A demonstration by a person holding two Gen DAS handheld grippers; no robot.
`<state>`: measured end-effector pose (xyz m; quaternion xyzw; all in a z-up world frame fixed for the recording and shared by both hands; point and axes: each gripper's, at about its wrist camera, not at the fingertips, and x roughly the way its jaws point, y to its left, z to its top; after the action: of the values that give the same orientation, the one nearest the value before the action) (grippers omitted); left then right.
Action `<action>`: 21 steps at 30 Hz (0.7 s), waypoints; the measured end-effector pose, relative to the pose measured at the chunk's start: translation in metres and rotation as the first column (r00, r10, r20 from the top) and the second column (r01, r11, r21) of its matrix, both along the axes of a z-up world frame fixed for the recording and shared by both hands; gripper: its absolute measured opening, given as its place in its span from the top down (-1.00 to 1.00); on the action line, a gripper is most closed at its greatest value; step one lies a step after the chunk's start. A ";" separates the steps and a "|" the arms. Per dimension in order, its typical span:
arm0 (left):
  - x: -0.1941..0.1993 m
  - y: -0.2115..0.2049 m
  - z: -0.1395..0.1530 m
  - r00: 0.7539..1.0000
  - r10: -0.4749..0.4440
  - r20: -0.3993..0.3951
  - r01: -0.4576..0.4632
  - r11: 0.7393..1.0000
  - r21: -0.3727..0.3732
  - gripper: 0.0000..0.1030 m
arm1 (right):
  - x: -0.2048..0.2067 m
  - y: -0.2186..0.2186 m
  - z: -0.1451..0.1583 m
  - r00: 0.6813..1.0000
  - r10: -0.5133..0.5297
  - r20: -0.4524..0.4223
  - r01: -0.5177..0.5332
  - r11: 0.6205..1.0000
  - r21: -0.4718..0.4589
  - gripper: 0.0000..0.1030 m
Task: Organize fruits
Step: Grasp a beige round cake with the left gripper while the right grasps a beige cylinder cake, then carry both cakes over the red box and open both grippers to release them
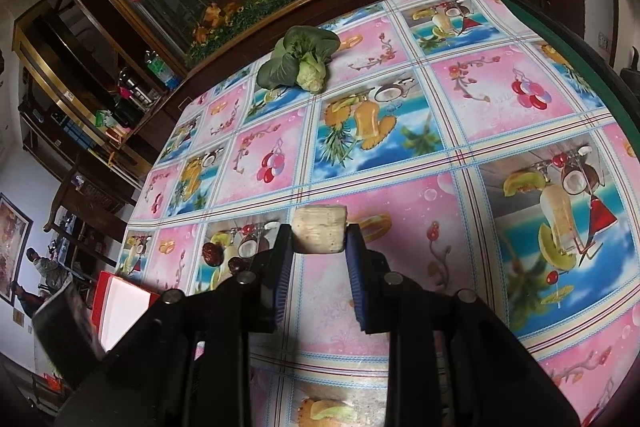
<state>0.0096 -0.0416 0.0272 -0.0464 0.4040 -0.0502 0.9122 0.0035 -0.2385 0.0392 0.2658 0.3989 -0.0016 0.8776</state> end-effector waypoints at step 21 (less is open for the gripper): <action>-0.169 0.151 0.070 0.945 0.233 0.230 -0.267 0.955 0.132 0.52 | -0.034 0.080 0.029 0.947 0.199 0.252 -0.181 0.979 -0.096 0.45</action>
<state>-0.1591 0.1096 0.0968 -0.0179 0.2979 0.0944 0.9498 -0.0303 -0.1584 0.0686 0.1926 0.3036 0.1036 0.9274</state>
